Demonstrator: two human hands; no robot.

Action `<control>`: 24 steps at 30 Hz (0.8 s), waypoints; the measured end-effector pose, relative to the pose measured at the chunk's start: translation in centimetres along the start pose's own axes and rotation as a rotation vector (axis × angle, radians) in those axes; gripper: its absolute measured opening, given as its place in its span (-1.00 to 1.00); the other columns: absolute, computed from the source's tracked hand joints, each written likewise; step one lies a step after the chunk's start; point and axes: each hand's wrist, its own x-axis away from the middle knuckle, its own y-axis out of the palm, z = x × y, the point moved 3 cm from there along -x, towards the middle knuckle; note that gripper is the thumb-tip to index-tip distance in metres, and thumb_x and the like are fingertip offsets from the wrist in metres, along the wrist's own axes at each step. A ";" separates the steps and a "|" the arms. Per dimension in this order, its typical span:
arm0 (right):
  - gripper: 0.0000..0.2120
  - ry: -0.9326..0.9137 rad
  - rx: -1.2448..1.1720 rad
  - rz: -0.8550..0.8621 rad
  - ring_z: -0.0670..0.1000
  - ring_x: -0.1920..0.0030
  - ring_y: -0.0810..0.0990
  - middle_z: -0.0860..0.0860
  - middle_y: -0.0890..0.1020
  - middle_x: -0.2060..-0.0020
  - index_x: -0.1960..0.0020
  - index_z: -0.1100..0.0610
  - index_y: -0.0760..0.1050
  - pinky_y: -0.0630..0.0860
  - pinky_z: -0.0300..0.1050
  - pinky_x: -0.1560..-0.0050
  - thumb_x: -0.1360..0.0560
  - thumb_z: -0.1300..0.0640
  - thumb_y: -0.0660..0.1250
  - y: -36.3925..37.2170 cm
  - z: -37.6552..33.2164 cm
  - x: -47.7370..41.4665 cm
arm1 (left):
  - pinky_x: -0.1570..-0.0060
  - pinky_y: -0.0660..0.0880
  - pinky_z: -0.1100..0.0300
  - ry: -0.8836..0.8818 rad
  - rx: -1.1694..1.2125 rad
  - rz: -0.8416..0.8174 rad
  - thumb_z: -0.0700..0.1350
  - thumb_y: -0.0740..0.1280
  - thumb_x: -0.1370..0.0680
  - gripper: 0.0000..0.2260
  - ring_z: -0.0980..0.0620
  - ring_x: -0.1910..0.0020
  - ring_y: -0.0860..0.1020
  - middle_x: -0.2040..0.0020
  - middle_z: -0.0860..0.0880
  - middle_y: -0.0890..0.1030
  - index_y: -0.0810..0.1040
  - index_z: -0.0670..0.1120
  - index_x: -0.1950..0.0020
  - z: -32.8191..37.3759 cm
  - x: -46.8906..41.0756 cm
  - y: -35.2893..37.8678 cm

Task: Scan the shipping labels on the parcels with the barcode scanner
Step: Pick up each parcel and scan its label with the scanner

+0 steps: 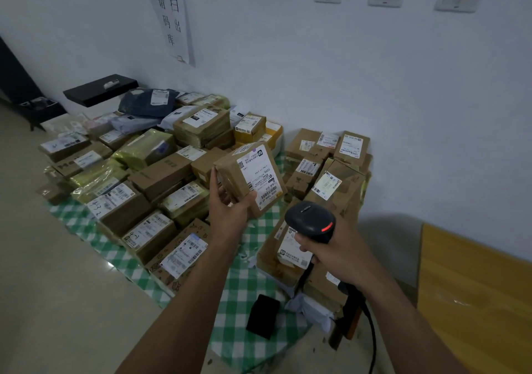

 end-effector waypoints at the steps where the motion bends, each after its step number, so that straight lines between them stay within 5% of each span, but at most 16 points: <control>1: -0.63 -0.007 0.000 -0.007 -0.08 0.24 0.72 -0.11 0.74 0.15 -0.27 -0.21 0.48 0.64 -0.15 0.19 -0.53 0.00 0.52 0.1 0.1 0.0 | -0.09 0.64 0.00 -0.003 -0.001 0.011 -0.23 0.58 -0.47 -0.06 0.13 -0.24 0.58 -0.28 0.12 0.55 0.13 0.33 -0.62 0.0 0.2 -0.4; 5: -0.63 0.005 -0.014 -0.031 -0.07 0.17 0.71 -0.12 0.72 0.08 -0.22 -0.26 0.50 0.66 -0.01 0.07 -0.48 -0.10 0.54 1.9 0.9 -0.6 | -0.12 0.62 0.03 -0.063 0.008 0.088 -0.13 0.58 -0.49 -0.11 0.09 -0.24 0.59 -0.32 0.10 0.54 0.14 0.32 -0.62 -1.5 1.1 -4.0; 8: -0.53 0.018 -0.001 -0.096 -0.10 0.12 0.67 -0.15 0.68 0.09 -0.31 -0.21 0.47 0.58 -0.12 0.09 -0.46 -0.16 0.54 4.3 0.9 -1.5 | -0.11 0.60 0.01 -0.168 -0.025 0.179 -0.05 0.58 -0.49 -0.11 0.03 -0.25 0.56 -0.36 0.06 0.49 0.11 0.25 -0.65 -4.8 2.2 -8.6; 14: -0.62 0.055 0.009 -0.201 -0.17 0.31 0.64 -0.13 0.67 0.31 -0.26 -0.17 0.47 0.48 -0.21 0.24 -0.52 -0.03 0.52 9.6 0.0 -2.2 | -0.27 0.58 -0.14 -0.373 -0.023 0.318 0.01 0.58 -0.48 -0.22 -0.07 -0.27 0.61 -0.42 -0.04 0.56 0.27 0.13 -0.61 -11.4 2.7 -16.5; 18: -0.52 0.069 0.034 -0.248 -0.14 0.18 0.65 -0.15 0.65 0.16 -0.37 -0.17 0.46 0.49 -0.19 0.15 -0.51 -0.11 0.52 12.0 0.2 -2.6 | -0.25 0.58 -0.17 -0.448 -0.048 0.339 0.03 0.52 -0.52 -0.39 -0.07 -0.18 0.65 -0.31 0.00 0.64 0.39 0.11 -0.53 -12.9 0.8 -19.0; 24: -0.57 0.092 0.061 -0.226 -0.20 0.30 0.65 -0.10 0.67 0.17 -0.34 -0.15 0.44 0.46 -0.26 0.25 -0.54 -0.07 0.51 12.8 -0.3 -2.2 | -0.36 0.51 -0.13 -0.433 -0.226 0.355 0.21 0.40 -0.57 -0.39 -0.10 -0.32 0.58 -0.41 -0.03 0.58 0.37 0.04 -0.56 -14.4 -0.3 -20.7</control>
